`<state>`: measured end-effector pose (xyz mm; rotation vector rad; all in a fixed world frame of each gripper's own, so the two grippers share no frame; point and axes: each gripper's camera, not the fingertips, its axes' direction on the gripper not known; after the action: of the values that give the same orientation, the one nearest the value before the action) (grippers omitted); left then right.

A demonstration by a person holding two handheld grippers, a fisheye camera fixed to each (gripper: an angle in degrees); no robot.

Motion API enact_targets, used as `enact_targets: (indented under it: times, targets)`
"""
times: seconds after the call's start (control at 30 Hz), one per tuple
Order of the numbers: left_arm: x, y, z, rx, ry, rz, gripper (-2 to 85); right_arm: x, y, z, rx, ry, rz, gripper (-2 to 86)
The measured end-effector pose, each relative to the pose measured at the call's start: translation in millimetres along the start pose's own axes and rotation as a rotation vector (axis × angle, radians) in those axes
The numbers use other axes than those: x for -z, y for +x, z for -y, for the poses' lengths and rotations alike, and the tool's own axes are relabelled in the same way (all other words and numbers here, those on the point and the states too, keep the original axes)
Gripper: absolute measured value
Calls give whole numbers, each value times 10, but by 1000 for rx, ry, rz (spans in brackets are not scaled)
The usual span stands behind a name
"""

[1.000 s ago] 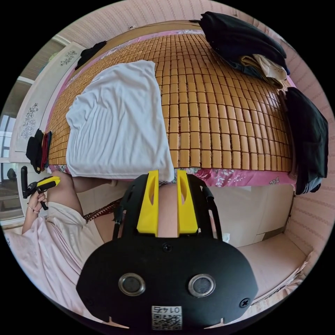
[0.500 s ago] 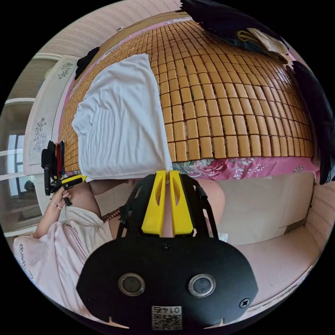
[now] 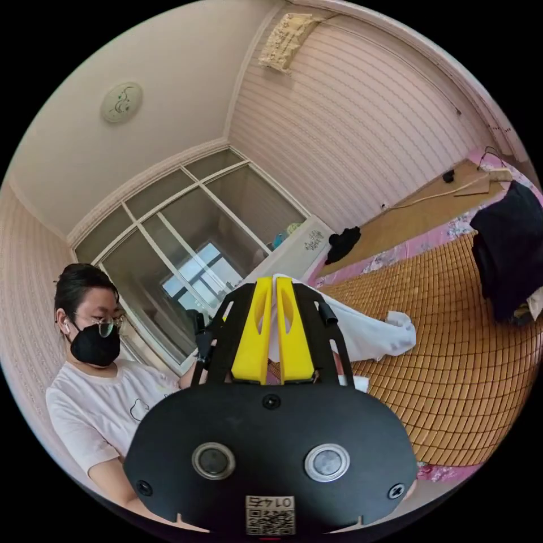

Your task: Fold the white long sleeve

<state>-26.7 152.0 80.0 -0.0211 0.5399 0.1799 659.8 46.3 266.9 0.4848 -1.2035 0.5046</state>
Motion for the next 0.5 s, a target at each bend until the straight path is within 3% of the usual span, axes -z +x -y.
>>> enact_targets:
  times: [0.1, 0.33, 0.43, 0.5]
  targets:
    - [733, 468, 451, -136, 193, 7, -10, 181, -785, 395, 196, 81, 86, 4]
    - [2065, 1287, 1196, -330, 440, 80, -10, 567, -2420, 985, 563, 167, 165, 4]
    - [2331, 1469, 1453, -392, 505, 126, -10, 532, -2881, 1150, 690, 176, 31, 3]
    - [2283, 1251, 1639, -326, 486, 103, -10, 332, -2874, 1312, 688, 132, -112, 3]
